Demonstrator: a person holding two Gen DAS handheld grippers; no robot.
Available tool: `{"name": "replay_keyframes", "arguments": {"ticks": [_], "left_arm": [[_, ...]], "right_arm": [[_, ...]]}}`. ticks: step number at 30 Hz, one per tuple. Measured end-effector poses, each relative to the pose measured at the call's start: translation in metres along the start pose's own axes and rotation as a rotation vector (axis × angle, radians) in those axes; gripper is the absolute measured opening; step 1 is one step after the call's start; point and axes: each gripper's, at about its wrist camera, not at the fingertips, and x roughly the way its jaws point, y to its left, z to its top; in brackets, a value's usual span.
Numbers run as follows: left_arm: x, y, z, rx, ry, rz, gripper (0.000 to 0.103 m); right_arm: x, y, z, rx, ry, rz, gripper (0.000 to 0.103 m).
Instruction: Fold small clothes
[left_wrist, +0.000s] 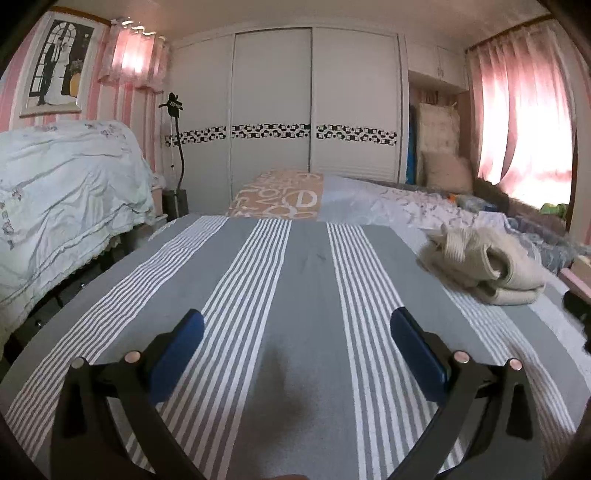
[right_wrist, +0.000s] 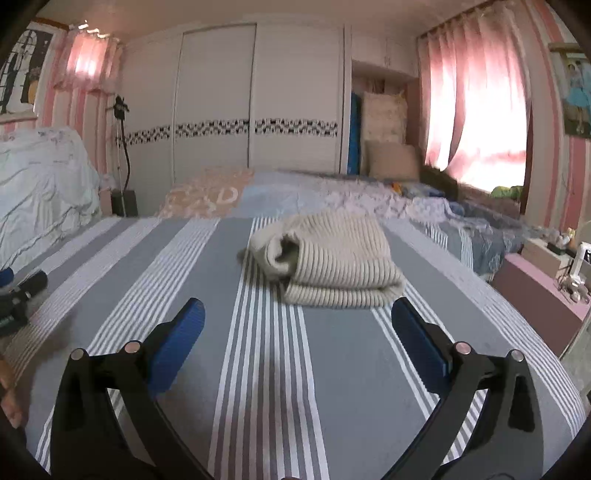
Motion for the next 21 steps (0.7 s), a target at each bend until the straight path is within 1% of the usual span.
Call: {"name": "replay_keyframes", "arguments": {"ticks": [2, 4, 6, 13, 18, 21], "left_arm": [[-0.005, 0.001, 0.002, 0.007, 0.017, -0.018, 0.101], [-0.006, -0.004, 0.003, 0.033, 0.041, -0.011, 0.101], [-0.010, -0.006, 0.004, 0.040, 0.039, -0.023, 0.101], [-0.013, -0.012, 0.005, 0.052, 0.053, -0.040, 0.101], [-0.018, -0.016, 0.003, 0.074, 0.045, -0.002, 0.101], [-0.021, -0.016, 0.004, 0.068, 0.039, -0.005, 0.101]], "right_arm": [[0.002, -0.001, 0.001, 0.001, 0.019, 0.005, 0.100], [0.003, -0.001, 0.005, -0.006, 0.029, 0.002, 0.100], [0.001, -0.002, 0.006, -0.001, 0.030, 0.021, 0.100], [-0.002, -0.001, 0.011, 0.006, 0.039, 0.038, 0.100], [-0.007, 0.003, 0.011, -0.013, 0.042, 0.029, 0.100], [-0.010, 0.002, 0.012, -0.006, 0.030, 0.021, 0.100]]}}
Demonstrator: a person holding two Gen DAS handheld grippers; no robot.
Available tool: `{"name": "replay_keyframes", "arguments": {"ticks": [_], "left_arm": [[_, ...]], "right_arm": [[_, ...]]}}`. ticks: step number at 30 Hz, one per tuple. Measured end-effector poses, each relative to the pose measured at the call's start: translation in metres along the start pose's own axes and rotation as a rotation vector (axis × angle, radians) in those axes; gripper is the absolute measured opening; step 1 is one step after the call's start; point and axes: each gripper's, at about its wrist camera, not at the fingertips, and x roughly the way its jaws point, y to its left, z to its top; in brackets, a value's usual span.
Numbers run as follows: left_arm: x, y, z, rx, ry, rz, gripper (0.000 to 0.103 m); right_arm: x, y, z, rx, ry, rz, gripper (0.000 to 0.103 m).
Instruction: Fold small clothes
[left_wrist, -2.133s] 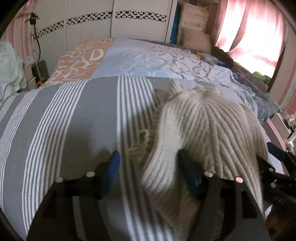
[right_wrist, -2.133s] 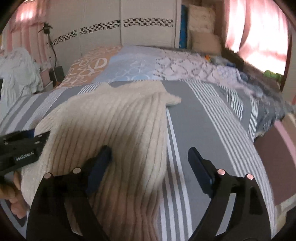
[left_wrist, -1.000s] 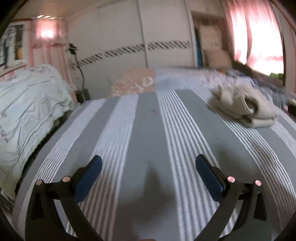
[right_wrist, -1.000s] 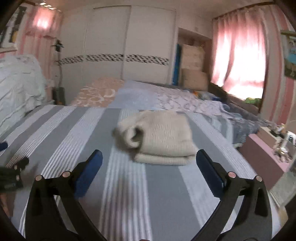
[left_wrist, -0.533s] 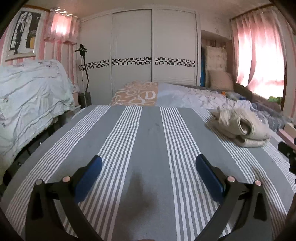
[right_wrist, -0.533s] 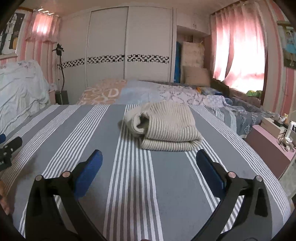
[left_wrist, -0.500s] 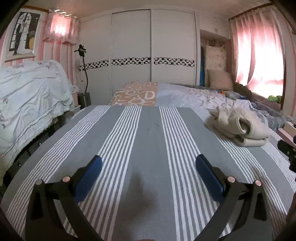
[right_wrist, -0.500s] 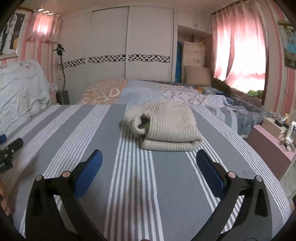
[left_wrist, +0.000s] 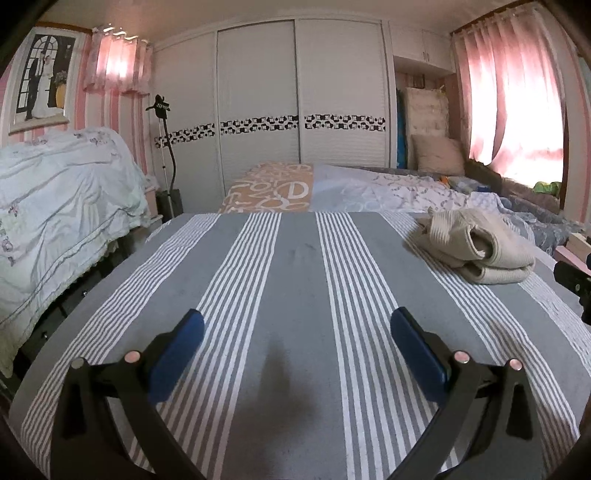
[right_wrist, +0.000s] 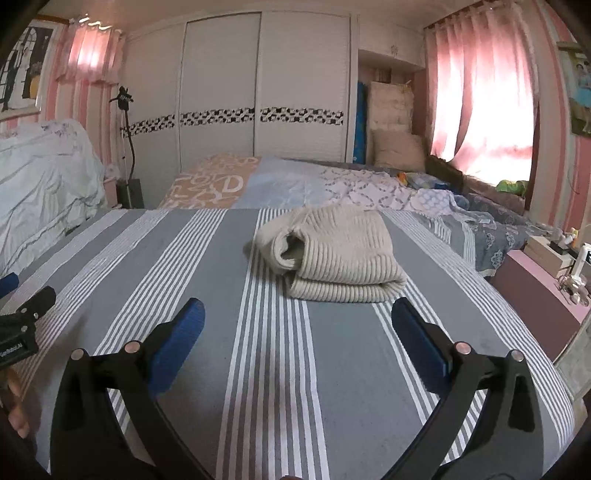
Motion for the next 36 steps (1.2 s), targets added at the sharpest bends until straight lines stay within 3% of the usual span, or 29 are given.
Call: {"name": "replay_keyframes", "arguments": {"ticks": [36], "left_arm": [[-0.007, 0.003, -0.003, -0.036, 0.008, 0.022, 0.101]], "right_arm": [[-0.016, -0.002, 0.001, 0.011, 0.000, -0.009, 0.100]]}}
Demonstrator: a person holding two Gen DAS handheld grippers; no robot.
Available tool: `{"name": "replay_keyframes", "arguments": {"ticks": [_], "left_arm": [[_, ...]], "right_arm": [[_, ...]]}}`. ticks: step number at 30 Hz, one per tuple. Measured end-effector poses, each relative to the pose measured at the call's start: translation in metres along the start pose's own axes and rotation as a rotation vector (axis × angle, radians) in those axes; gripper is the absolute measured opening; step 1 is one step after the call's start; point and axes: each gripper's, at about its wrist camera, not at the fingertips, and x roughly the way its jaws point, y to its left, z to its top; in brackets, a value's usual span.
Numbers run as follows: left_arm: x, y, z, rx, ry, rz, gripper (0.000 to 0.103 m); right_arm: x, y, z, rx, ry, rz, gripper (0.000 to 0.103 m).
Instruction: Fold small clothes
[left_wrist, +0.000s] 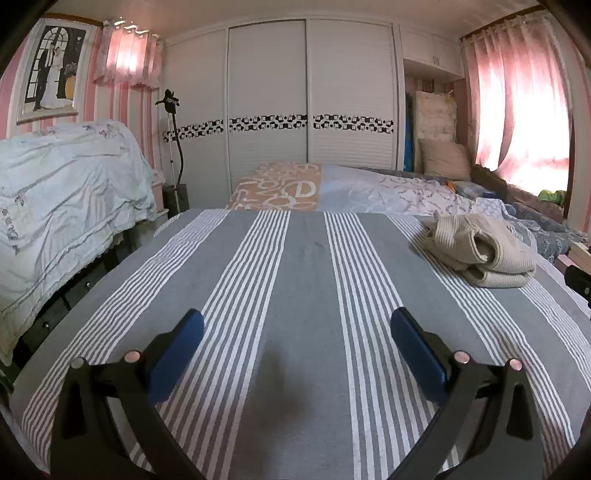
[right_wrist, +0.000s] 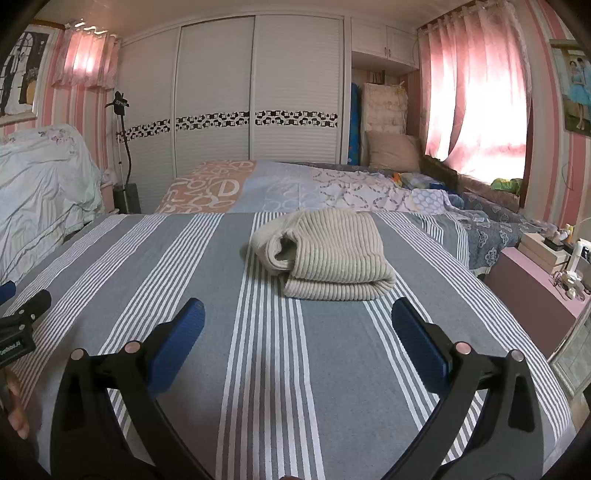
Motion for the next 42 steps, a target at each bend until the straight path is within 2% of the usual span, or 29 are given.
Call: {"name": "replay_keyframes", "arguments": {"ticks": [42], "left_arm": [[0.0039, 0.0075, 0.0042, 0.000, 0.002, 0.030, 0.101]], "right_arm": [[0.0079, -0.0027, -0.0033, 0.003, 0.018, 0.003, 0.100]]}}
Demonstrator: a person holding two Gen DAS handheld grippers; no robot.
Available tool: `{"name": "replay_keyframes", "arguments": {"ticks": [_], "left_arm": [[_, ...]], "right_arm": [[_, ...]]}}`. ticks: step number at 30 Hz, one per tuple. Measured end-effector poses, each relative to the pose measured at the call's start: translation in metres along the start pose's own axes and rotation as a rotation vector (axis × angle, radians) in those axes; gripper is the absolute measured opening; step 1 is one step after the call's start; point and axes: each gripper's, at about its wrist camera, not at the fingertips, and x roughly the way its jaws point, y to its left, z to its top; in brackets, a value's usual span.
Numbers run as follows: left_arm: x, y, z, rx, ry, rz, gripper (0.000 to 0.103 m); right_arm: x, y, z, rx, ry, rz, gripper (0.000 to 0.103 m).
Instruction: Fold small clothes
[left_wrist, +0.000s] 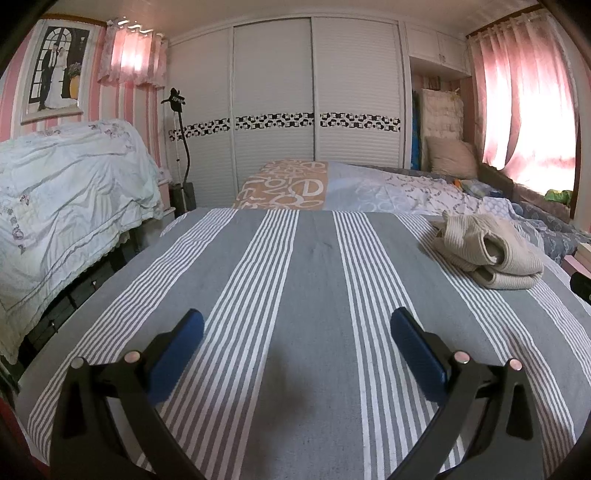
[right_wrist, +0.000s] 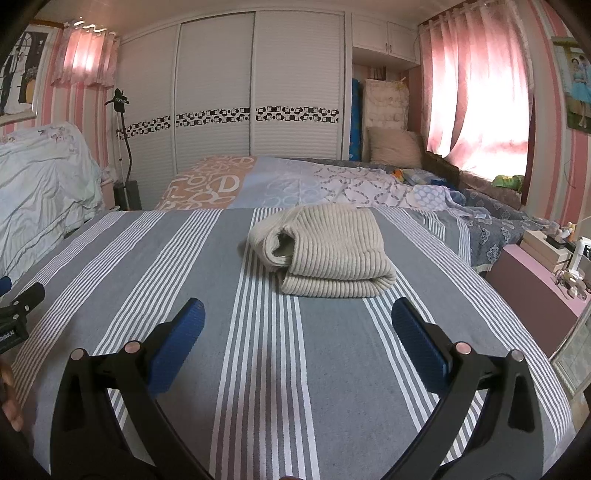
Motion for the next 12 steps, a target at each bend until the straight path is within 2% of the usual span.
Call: {"name": "replay_keyframes", "arguments": {"ticks": [6, 8, 12], "left_arm": [[0.006, 0.001, -0.002, -0.008, 0.025, -0.009, 0.101], [0.012, 0.004, -0.002, -0.029, 0.053, -0.027, 0.101], [0.025, 0.004, -0.008, -0.023, 0.059, -0.005, 0.101]], "right_arm": [[0.002, 0.000, -0.001, -0.003, 0.012, 0.003, 0.100], [0.008, 0.000, -0.002, -0.003, 0.036, 0.006, 0.100], [0.025, 0.001, -0.010, -0.015, 0.084, 0.020, 0.100]]}}
